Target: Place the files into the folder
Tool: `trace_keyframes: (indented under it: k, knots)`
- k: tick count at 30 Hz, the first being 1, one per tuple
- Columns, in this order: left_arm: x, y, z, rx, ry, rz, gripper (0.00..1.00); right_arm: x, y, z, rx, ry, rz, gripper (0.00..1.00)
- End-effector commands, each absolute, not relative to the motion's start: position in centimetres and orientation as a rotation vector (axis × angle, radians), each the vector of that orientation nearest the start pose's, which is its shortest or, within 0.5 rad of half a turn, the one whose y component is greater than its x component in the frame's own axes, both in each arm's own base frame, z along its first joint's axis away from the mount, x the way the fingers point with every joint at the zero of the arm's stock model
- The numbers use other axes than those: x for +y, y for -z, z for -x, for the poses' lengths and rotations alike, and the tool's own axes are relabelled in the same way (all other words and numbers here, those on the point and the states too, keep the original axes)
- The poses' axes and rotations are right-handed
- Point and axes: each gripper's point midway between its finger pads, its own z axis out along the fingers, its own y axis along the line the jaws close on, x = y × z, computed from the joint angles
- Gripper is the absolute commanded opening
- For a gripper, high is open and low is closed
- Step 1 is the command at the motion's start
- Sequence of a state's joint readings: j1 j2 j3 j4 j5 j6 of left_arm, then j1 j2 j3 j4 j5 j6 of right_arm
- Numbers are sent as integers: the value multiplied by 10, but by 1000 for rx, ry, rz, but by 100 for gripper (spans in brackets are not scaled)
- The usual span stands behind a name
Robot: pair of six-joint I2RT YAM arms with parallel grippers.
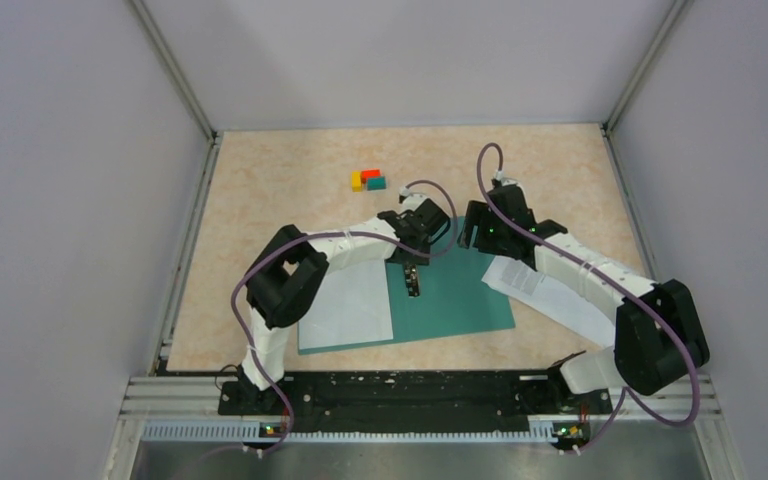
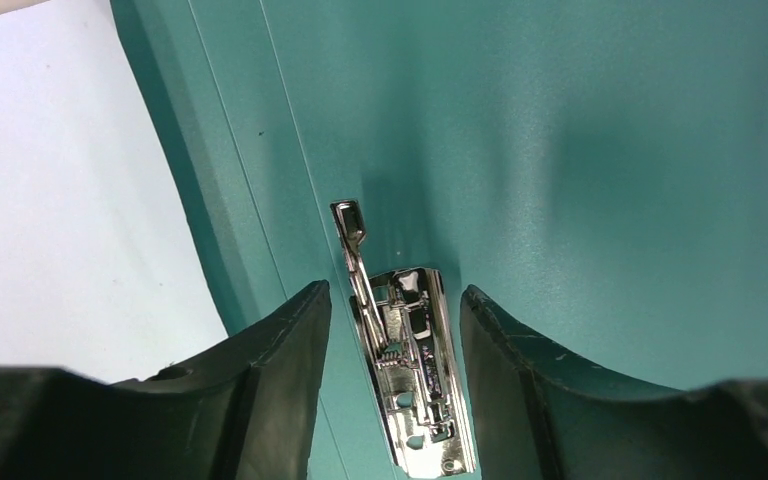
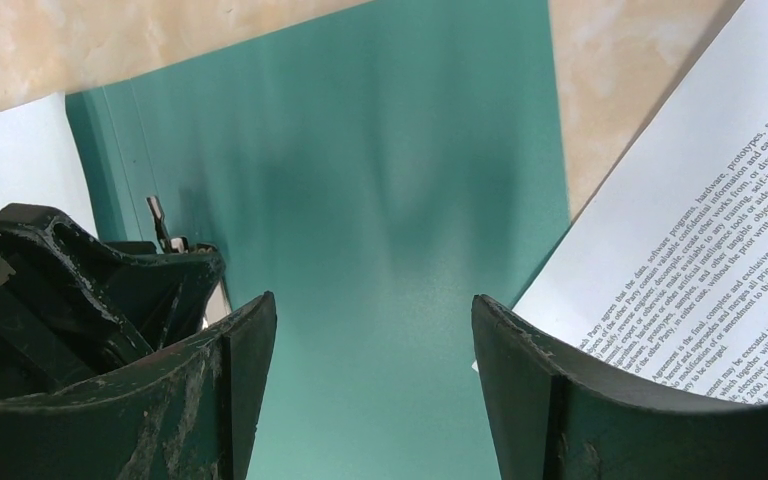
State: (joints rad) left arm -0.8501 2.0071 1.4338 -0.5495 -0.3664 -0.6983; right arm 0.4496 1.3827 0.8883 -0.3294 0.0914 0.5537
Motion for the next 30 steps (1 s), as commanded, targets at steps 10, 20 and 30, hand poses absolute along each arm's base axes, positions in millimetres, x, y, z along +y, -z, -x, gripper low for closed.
trace_keyframes:
  k: [10, 20, 30]
  knots:
    - [-273, -28, -320, 2586, 71, -187, 55, 165, -110, -321, 2380, -395, -169, 71]
    - [-249, -23, -317, 2621, 184, -301, 53, 157, -110, -323, 2370, -345, -195, 71]
    - [-277, -85, -345, 2500, 299, -335, 72, 54, -134, -378, 2213, -168, -527, 85]
